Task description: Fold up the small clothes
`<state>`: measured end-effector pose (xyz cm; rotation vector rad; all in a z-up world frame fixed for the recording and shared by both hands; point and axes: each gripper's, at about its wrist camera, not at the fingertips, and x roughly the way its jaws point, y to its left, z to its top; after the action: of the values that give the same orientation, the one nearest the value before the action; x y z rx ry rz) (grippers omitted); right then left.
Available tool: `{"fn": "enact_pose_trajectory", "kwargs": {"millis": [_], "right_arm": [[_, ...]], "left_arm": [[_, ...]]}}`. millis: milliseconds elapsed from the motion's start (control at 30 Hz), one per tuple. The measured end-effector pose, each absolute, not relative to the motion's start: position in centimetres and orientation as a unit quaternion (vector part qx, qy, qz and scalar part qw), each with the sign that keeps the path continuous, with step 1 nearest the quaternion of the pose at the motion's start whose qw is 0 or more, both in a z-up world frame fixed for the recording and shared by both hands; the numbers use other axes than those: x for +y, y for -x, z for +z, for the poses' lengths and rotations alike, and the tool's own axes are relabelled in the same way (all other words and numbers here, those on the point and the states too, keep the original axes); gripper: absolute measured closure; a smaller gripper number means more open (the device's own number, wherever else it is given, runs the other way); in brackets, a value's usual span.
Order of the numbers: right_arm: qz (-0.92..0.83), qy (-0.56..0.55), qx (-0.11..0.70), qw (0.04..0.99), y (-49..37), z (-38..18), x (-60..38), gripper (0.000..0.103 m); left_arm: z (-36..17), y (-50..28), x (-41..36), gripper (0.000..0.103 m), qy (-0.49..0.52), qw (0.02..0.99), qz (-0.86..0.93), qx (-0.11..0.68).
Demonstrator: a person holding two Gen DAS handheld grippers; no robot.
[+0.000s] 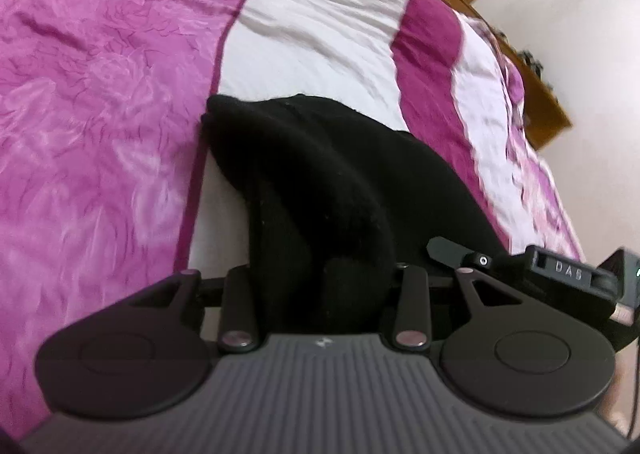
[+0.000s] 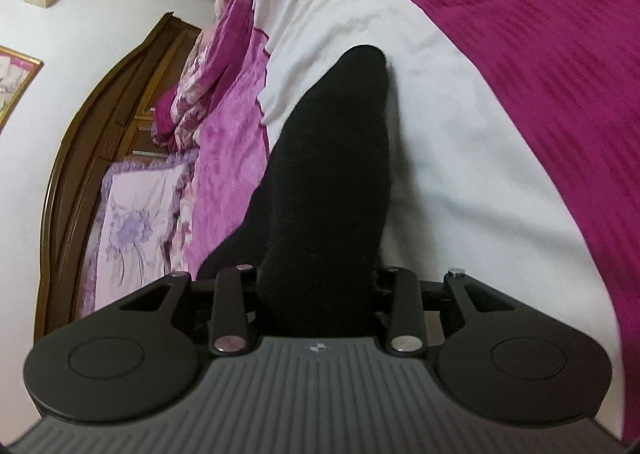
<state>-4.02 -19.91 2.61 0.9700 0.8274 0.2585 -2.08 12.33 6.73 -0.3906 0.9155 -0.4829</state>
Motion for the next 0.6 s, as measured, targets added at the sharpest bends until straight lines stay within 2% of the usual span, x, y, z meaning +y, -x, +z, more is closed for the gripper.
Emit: {"fn": "enact_pose_trajectory", "kwargs": {"millis": [267, 433, 567, 600], "right_arm": [[0.109, -0.450, 0.397, 0.793, 12.7, 1.7, -19.9, 0.064], [0.112, -0.486, 0.391, 0.774, 16.2, 0.2, -20.7, 0.064], [0.110, -0.477, 0.396, 0.777, 17.8, -0.6, -20.5, 0.062], [0.108, -0.457, 0.397, 0.789, 18.1, -0.4, -20.2, 0.060]], "left_arm": [[6.2, 7.7, 11.7, 0.064, 0.157, 0.857, -0.227, 0.435], [5.9, 9.7, 11.4, 0.062, 0.148, 0.858, -0.221, 0.440], [4.9, 9.7, 12.9, 0.031, 0.189, 0.846, -0.147, 0.477], [5.0, 9.9, 14.0, 0.029, 0.216, 0.843, -0.121, 0.477]]}}
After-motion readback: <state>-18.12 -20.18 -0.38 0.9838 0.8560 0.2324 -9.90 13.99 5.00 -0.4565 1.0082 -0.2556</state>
